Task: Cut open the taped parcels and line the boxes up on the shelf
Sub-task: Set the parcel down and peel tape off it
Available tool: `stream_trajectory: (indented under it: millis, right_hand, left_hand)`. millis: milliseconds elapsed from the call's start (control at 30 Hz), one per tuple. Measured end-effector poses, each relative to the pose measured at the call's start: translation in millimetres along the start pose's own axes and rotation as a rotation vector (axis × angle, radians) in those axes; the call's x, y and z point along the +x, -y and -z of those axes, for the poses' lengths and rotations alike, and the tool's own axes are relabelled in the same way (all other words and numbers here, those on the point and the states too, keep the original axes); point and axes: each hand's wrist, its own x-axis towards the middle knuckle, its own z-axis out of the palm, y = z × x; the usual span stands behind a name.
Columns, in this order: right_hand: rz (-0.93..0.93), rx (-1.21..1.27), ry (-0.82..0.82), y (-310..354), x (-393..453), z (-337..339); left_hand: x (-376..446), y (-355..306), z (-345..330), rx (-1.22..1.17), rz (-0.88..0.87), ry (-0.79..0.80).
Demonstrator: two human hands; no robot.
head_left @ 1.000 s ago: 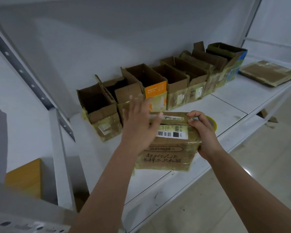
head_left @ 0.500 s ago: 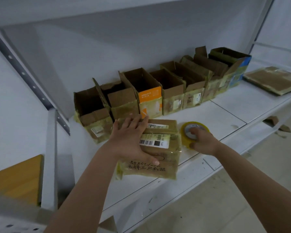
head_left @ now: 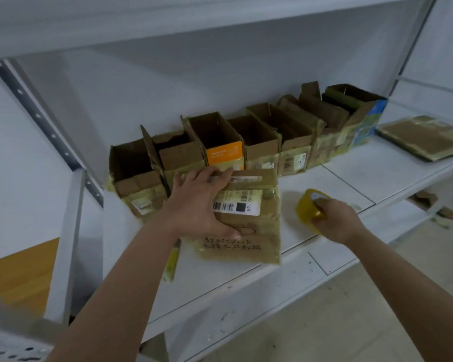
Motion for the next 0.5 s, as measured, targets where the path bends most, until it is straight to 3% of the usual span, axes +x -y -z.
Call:
stream_trajectory:
  millis: [167, 300, 500]
  right_hand:
    - [0.084, 0.564, -0.079, 18, -14, 67]
    - [0.239, 0.797, -0.014, 55, -32, 103]
    - [0.37, 0.789, 0.1, 111, -39, 95]
  left_hand:
    - [14, -13, -14, 0.07, -0.026, 0.166]
    - [17, -13, -16, 0.013, -0.015, 0.203]
    - [3, -19, -14, -0.492, -0.02, -0.066]
